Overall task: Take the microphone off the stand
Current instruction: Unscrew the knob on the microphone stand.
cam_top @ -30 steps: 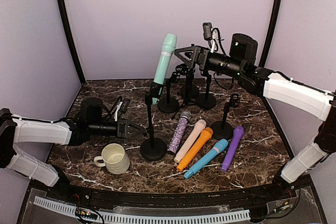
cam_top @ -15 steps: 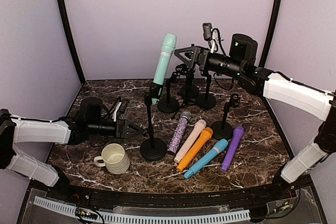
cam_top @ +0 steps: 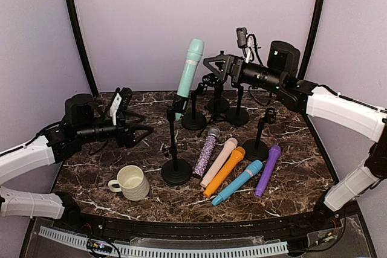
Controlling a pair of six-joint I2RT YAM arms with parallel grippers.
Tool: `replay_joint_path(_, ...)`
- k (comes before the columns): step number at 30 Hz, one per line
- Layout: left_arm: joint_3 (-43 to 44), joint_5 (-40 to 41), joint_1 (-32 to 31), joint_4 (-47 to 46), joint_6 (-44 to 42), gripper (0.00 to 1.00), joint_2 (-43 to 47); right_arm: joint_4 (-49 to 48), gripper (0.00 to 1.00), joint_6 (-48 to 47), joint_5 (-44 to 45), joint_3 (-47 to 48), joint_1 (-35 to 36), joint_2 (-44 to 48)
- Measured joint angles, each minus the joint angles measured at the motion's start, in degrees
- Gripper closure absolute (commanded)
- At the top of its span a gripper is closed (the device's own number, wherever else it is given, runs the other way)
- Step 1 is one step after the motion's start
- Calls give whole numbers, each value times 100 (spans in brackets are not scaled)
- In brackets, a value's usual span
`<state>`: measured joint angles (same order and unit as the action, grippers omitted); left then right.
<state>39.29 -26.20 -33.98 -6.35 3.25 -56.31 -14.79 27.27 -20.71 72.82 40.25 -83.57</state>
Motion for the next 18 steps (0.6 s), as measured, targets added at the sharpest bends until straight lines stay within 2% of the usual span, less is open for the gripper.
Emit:
replay_joint_path(3,-153,719,-356,72,-667,31,212,-20,9,-4,13,-2,0,2)
replay_joint_path(6,-234,1408,-1200,101,-1191,32,205,-20,9,-20,24,-9,0,7)
replay_joint_path(9,-319,2022,-1759,81,-1615,33,138,-24,9,-22,28,-11,0,7)
replay_joint_path(18,-424,3574,-2671,-131,-2769,33,-660,-26,9,-48,66,-11,0,7)
